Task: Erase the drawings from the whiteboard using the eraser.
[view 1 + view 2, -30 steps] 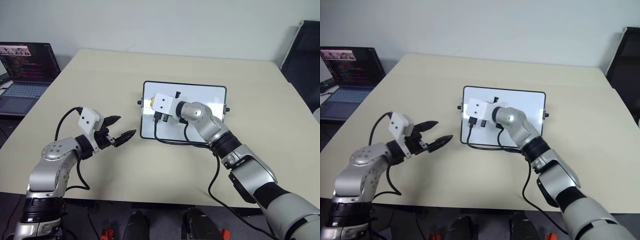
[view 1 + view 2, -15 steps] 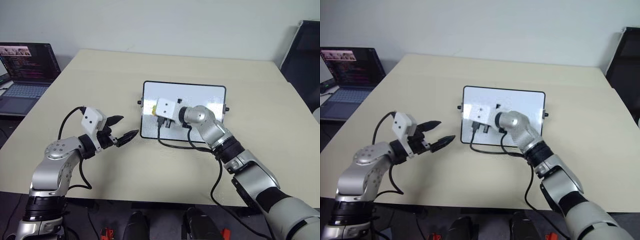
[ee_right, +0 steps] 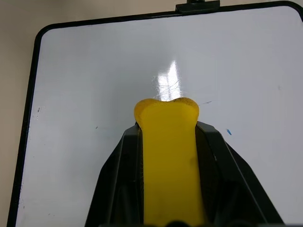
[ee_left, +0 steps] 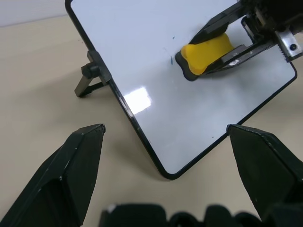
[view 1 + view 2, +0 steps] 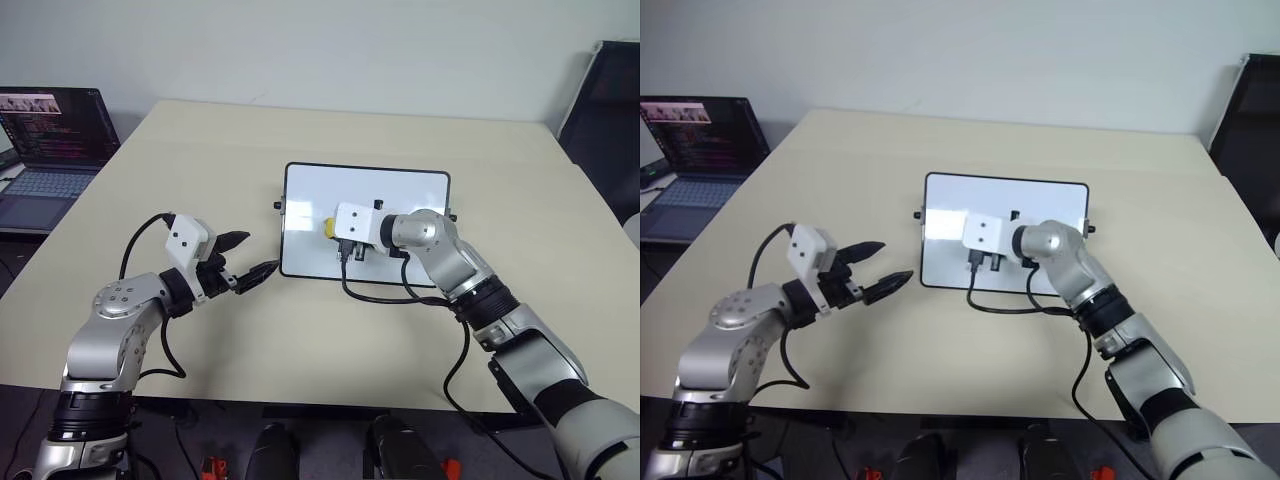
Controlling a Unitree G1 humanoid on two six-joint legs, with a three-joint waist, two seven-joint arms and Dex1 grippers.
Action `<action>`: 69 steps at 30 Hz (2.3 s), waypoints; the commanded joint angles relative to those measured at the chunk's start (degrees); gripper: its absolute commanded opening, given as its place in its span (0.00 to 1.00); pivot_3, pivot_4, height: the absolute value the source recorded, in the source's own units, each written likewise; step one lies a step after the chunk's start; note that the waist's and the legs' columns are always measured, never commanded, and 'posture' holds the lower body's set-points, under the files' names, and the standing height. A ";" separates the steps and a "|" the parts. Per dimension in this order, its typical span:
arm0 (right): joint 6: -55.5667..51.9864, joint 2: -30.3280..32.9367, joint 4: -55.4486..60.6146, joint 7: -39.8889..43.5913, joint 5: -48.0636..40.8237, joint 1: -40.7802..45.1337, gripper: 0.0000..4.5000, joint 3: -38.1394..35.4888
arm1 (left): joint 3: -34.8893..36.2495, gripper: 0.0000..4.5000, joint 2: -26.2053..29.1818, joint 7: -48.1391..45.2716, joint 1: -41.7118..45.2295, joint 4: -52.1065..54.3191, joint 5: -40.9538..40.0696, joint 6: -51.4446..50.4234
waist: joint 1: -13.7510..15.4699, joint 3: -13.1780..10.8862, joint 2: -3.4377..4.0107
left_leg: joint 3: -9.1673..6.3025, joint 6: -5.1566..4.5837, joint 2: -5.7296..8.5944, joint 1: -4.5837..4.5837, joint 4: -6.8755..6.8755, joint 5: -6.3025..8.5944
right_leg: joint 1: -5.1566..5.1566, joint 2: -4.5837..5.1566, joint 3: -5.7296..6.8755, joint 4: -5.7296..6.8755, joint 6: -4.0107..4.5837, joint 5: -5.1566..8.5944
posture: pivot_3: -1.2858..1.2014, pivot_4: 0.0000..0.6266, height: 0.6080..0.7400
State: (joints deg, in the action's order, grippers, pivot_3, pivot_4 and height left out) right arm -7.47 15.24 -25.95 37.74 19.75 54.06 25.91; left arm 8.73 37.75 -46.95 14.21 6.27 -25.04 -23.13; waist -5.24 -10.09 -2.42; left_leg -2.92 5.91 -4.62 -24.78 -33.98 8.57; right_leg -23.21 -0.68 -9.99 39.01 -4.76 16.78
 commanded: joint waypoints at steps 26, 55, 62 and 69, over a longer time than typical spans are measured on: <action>1.26 1.88 -3.43 1.28 2.64 -0.63 0.25 1.37 | 0.59 1.00 0.35 -0.19 1.19 2.58 -0.73 -0.05 | 0.11 0.01 0.00 | 0.01 -0.02 0.06 -0.01 -0.02 -0.04 | -0.07 0.06 -0.04 -0.14 0.02 0.02 | 0.52 0.24 1.00; -10.36 5.24 22.10 4.40 -5.19 -13.27 0.25 -7.85 | -1.20 1.00 0.10 -7.12 0.41 5.46 -4.32 0.17 | 0.21 -0.03 0.03 | 0.05 0.00 -0.01 -0.16 0.29 -0.03 | -0.03 0.01 0.01 -0.12 0.06 0.25 | 0.52 0.24 1.00; -34.76 0.40 52.69 -1.86 -16.90 -26.68 0.25 -26.73 | -5.75 1.00 -0.62 -10.80 6.20 4.82 -3.28 1.13 | 0.95 -0.14 0.05 | -0.04 0.01 0.01 -0.40 0.29 -0.02 | -0.15 0.02 0.08 -0.16 0.02 0.32 | 0.52 0.24 1.00; -52.64 -1.31 74.86 -8.33 -20.15 -43.27 0.25 -36.27 | -13.44 1.00 -2.52 -15.12 12.18 0.51 0.70 3.48 | 0.66 -0.18 0.12 | -0.06 0.27 0.00 -0.42 0.30 0.17 | -0.16 0.02 0.11 -0.12 0.09 0.64 | 0.52 0.24 1.00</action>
State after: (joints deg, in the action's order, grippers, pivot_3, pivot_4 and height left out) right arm -57.46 14.33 43.60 31.10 0.69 12.20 -8.25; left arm -3.39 35.59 -59.95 24.96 6.83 -24.95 -21.51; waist -4.58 -10.27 -2.30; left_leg -2.97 6.18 -4.61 -25.20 -33.68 8.74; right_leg -23.39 -0.66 -9.88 38.90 -4.67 17.42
